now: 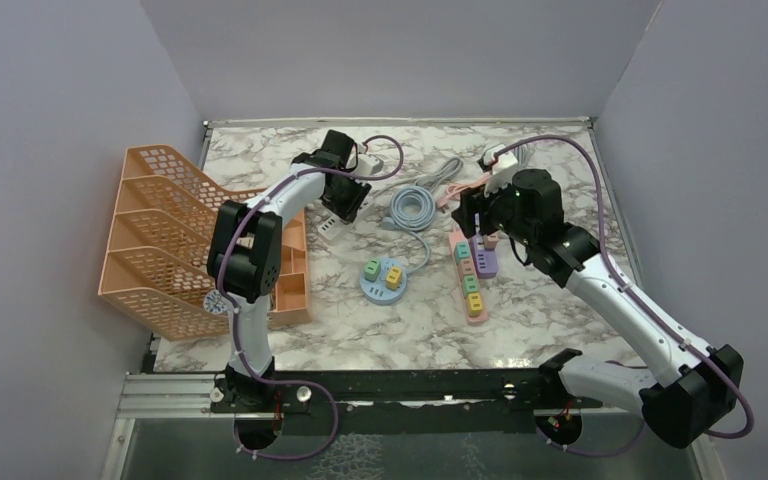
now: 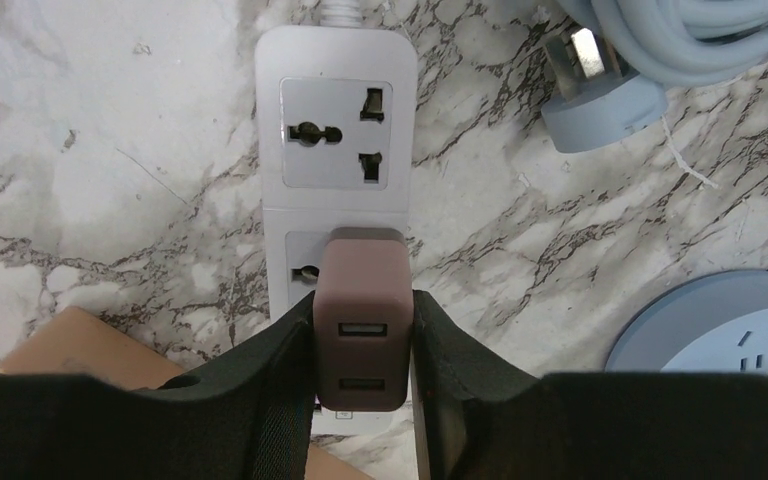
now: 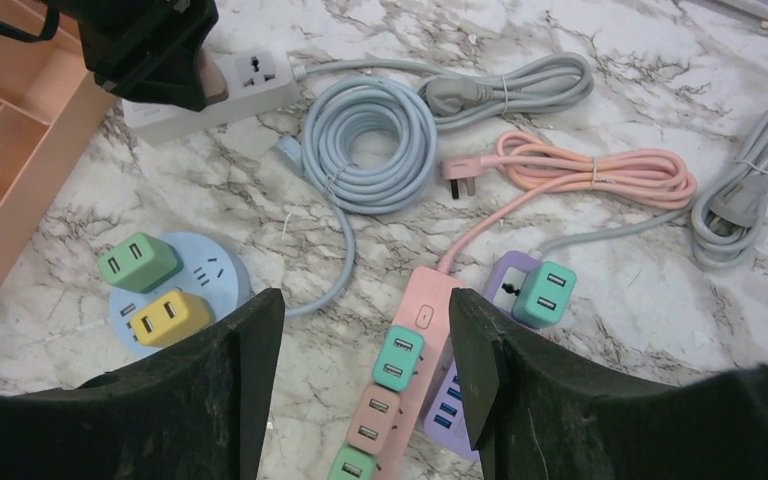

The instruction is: Insert the plug

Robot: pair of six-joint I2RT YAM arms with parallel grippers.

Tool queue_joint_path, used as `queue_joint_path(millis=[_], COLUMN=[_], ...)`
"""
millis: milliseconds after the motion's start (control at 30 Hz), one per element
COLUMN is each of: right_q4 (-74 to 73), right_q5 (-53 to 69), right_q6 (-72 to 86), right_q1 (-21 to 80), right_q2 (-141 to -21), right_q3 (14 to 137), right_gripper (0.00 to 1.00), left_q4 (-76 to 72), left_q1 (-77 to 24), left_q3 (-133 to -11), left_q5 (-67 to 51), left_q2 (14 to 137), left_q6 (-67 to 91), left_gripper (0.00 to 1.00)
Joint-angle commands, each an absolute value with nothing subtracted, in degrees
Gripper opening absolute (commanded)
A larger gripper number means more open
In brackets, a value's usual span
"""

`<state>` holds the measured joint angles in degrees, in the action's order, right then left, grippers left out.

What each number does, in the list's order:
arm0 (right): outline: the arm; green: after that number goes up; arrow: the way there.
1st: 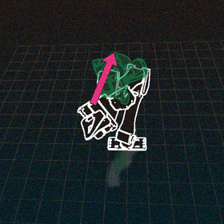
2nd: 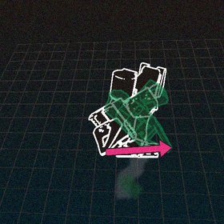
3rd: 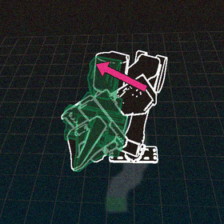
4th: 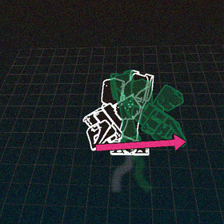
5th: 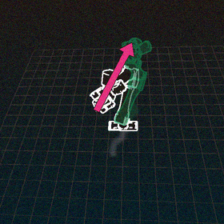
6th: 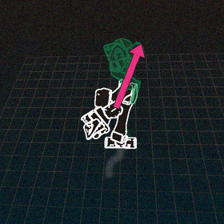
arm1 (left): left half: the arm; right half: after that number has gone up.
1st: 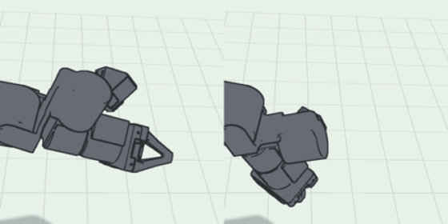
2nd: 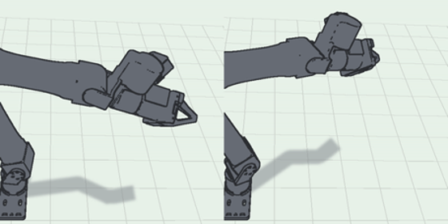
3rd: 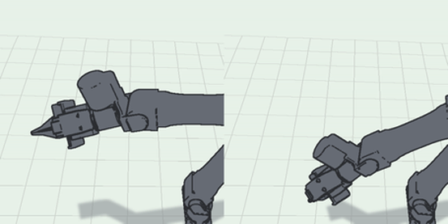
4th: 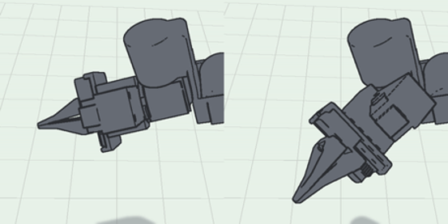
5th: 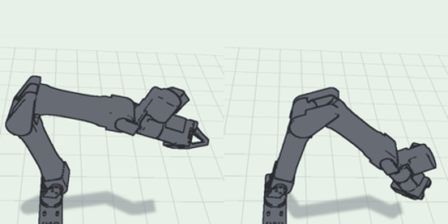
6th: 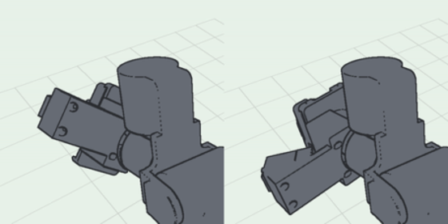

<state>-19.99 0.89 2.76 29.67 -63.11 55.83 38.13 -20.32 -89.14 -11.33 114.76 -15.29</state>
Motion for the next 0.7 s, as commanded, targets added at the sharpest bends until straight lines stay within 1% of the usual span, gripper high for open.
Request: queue_joint_path(millis=[0, 100, 200, 333, 400, 467, 500, 667], right_q4=[-21.4, -22.4, -23.8, -27.5, -29.3, -31.4, -33.1, -41.0], right_q5=[0.2, -0.2, -0.7, -1.6, -2.8, -4.6, -6.2, -13.9], right_q6=[2.7, 3.4, 5.0, 8.7, 11.4, 14.0, 15.7, 21.1], right_q1=[30.0, 30.0, 30.0, 30.0, 30.0, 30.0, 30.0, 30.0], right_q2=[-62.8, -62.2, -61.3, -60.8, -60.4, -60.0, -59.9, -57.2], right_q3=[58.9, 59.4, 59.3, 59.7, 59.3, 58.9, 59.1, 59.9], right_gripper=[0.61, 0.61, 0.61, 0.62, 0.62, 0.62, 0.62, 0.62], left_q4=[43.4, 43.8, 44.4, 44.2, 43.4, 41.8, 40.8, 33.6], left_q1=[-20.2, -20.2, -20.2, -20.2, -20.2, -20.2, -20.2, -20.3], left_q3=[-89.3, -92.4, -94.0, -93.1, -91.6, -89.4, -87.8, -77.2], left_q5=[-11.2, -11.1, -10.4, -11.1, -11.3, -11.2, -11.1, -9.9], left_q2=[113.9, 110.9, 108.1, 102.0, 98.4, 93.8, 91.6, 78.1], left_q6=[-11.6, -10.1, -8.4, -5.3, -3.5, -0.9, 0.6, 8.7], left_gripper=[0.43, 0.53, 0.61, 0.69, 0.79, 0.85, 0.86, 0.87])
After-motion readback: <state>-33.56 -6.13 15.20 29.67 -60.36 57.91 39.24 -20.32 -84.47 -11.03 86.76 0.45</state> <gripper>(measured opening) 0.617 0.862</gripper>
